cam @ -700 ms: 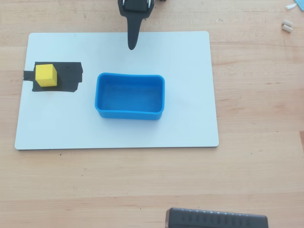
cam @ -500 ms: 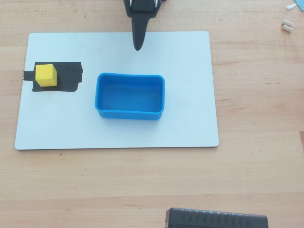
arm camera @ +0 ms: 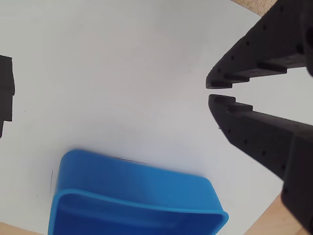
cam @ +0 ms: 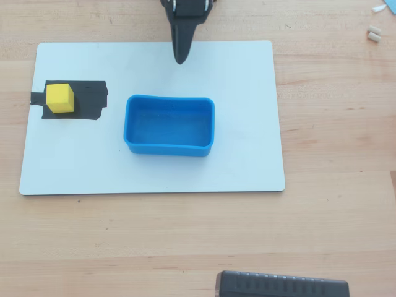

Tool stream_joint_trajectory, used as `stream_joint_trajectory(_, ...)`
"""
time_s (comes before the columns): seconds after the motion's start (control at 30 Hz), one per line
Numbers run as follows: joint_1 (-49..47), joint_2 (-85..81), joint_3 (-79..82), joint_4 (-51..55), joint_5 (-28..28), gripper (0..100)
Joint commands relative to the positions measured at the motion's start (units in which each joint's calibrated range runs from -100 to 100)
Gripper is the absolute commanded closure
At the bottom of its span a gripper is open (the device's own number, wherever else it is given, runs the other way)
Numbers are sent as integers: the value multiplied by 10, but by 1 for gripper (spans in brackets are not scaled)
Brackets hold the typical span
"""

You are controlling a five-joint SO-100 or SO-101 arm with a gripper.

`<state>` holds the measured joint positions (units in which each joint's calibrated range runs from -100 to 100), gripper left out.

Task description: Pick up yellow cube and drop it in the blue rectangular bin

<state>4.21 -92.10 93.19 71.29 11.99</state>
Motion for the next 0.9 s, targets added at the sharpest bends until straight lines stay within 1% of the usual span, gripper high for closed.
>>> stream_joint_trajectory(0.0, 33, 83, -149, -1, 11, 100)
stream_joint_trajectory(0.1, 36, 220, -257, 11, 15, 100)
stream_joint_trajectory(0.27, 54, 355, -398, 72, 43, 100)
stream_joint_trajectory(0.43, 110, 492, -547, 100, 46, 99)
stream_joint_trajectory(0.53, 155, 554, -623, 100, 61, 99)
stream_joint_trajectory(0.73, 237, 720, -784, 100, 114, 99)
stream_joint_trajectory(0.87, 272, 791, -863, 100, 152, 99)
